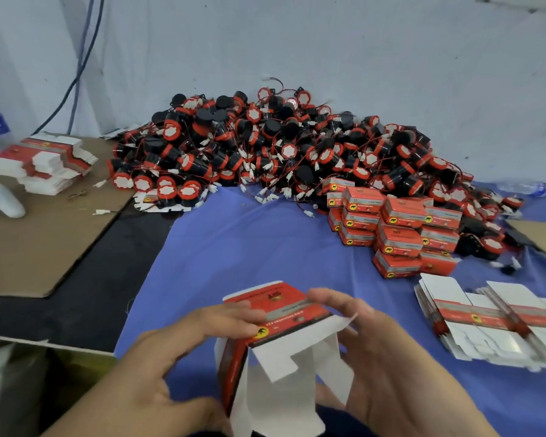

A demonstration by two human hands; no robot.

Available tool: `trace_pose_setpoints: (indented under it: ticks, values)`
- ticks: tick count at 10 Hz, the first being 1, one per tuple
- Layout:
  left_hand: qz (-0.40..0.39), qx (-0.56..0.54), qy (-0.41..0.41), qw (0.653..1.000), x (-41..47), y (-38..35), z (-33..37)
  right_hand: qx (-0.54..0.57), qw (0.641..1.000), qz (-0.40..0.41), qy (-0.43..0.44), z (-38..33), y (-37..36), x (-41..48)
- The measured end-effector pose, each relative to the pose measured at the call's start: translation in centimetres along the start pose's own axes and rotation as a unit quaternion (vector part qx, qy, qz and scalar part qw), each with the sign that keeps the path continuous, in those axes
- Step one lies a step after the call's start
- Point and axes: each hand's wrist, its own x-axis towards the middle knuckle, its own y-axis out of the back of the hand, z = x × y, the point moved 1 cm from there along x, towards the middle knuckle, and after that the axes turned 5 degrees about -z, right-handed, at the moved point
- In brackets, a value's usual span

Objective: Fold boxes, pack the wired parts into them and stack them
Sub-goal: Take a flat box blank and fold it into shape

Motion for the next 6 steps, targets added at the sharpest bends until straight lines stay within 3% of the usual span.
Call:
trace_pose_setpoints:
  ticks: [1,2,4,5,6]
  values:
    - [0.130,-0.019,-0.155,0.979,-1.5,1.1,-0.5,-0.044,0.998,-0.049,0.005,1.0,-0.3,-0.7]
    - [0.141,0.005,-0.197,0.970,-1.8,0.3,-1.6,-0.092,0.991,-0.100,0.007,1.7,0.3,-2.0]
    - [0.117,0.068,-0.132,0.982,-1.2,0.2,-3.8,-0.366,0.926,0.043,0.086,2.2,0.7,-1.9]
    - [0.114,0.057,-0.041,0.991,-0.7,0.3,-5.8,-0.402,0.900,0.115,0.122,2.4,0.7,-2.2]
    - [0.085,0.076,-0.094,0.989,-0.8,-0.6,-6.5,-0.399,0.899,0.125,0.130,2.2,1.2,-2.6]
